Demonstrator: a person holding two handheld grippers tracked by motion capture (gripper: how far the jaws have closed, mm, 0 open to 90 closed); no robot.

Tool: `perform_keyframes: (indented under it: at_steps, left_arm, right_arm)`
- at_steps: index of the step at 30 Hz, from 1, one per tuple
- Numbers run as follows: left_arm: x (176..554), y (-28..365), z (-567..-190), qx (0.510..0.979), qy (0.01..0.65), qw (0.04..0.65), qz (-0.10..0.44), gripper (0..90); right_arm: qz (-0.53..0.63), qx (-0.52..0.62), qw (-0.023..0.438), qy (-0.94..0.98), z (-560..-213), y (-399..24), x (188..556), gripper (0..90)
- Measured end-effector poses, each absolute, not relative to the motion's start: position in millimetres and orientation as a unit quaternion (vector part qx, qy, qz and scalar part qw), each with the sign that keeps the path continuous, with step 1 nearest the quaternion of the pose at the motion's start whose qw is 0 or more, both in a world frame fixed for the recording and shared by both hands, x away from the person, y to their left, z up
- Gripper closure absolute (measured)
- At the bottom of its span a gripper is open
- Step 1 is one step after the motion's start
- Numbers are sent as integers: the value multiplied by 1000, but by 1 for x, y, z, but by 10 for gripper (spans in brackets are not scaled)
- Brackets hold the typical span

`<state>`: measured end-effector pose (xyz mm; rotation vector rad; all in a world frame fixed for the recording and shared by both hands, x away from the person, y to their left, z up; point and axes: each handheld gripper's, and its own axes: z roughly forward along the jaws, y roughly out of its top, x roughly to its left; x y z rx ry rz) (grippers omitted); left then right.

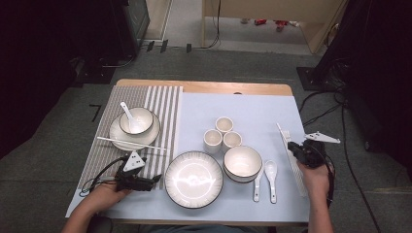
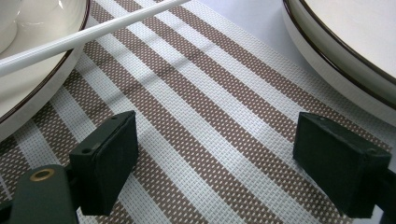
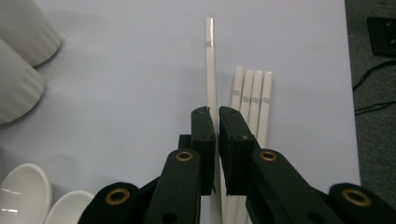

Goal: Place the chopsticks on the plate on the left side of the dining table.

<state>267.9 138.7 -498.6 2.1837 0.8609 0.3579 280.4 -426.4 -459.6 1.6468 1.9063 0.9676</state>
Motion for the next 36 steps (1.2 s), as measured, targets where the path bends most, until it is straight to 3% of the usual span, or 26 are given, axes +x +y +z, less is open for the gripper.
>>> perform_keyframes:
  at_steps: [36]
  left_arm:
    - [268,139,-499,853,336,375,140,146]
  right_arm:
    - [375,554,192,718,-440,-395,292,855]
